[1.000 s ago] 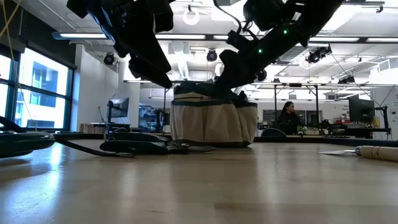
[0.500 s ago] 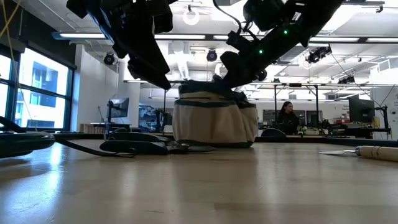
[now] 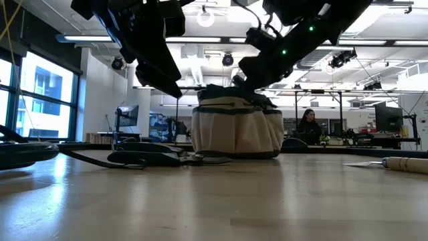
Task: Pick & Place Garden tools in Gardening bag
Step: Put the top right green shear scissors into the light brown gardening bag
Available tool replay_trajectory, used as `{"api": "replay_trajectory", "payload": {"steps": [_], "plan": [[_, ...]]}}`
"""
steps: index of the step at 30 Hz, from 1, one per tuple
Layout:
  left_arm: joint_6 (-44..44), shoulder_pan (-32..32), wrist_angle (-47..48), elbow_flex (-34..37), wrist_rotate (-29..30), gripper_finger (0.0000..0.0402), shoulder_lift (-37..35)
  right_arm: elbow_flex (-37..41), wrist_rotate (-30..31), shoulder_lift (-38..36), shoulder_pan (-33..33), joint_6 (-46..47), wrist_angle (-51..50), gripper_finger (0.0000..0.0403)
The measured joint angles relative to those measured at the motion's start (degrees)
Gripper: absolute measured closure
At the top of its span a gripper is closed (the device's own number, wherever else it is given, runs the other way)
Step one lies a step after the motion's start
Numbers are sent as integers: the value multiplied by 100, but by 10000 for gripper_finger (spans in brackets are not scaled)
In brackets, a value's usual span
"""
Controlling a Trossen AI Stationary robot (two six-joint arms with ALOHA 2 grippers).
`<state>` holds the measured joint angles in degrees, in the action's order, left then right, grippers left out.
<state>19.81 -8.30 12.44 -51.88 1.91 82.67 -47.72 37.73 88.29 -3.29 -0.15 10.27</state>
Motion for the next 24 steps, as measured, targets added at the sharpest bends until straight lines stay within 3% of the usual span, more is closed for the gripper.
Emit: {"api": "replay_trajectory", "payload": {"steps": [14,24], "plan": [[2,-237,59,-2,55,130,0,36,720,-366,292,774,-328,367],[22,-310,117,-2,66,130,0,739,936,-780,436,897,852,367]]}}
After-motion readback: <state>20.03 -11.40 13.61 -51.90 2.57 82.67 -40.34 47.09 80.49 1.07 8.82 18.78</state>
